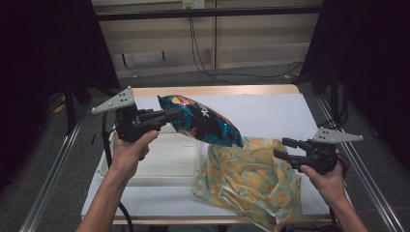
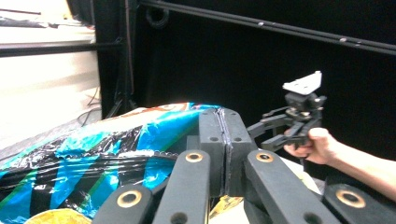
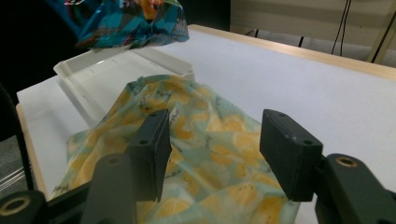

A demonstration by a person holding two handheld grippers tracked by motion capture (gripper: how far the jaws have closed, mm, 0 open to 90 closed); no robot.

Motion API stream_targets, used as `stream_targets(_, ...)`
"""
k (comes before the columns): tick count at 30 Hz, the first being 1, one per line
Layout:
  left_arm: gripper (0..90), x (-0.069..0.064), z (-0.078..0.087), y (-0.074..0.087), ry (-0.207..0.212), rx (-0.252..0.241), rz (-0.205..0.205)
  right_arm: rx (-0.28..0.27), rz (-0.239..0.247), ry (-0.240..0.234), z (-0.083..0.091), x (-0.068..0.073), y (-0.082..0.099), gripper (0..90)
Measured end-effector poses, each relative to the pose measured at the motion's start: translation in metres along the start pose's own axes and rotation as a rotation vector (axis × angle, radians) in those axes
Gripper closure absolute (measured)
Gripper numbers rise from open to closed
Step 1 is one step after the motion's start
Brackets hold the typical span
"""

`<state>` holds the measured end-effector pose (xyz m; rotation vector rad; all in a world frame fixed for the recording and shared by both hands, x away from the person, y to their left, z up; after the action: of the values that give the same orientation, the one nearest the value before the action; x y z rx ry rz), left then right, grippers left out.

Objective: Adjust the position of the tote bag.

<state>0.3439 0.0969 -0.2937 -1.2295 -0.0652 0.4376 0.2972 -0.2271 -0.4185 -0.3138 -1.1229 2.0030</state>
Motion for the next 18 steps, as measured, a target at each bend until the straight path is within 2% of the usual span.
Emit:
stream_targets(3,89.4,0.01,0.008,0.003,-0.039,0.02,0.008,-0.005,-0.002,0.003,0.004,0.003,0.004,42.9)
stream_targets(13,89.3,0.036,0.028,0.015,-0.097,0.081,0.03,-0.018,-0.003,-0.008,0.015,0.024,0.013,39.3)
stream_targets(18,89.3,0.048,0.036,0.023,-0.136,0.111,0.041,-0.045,-0.019,-0.013,0.02,0.033,0.016,29.6)
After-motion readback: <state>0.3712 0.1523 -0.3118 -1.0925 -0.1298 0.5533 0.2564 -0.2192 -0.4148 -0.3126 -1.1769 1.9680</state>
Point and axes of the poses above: each handheld gripper's, and its own axes: z roughly backward along the jaws, y roughly out of its underside, x roughly to its left, the point moved 9 cm from there along -z, roughly forward along the jaws, and after that the axes turned 12 degrees about x, right-handed, at the moved point
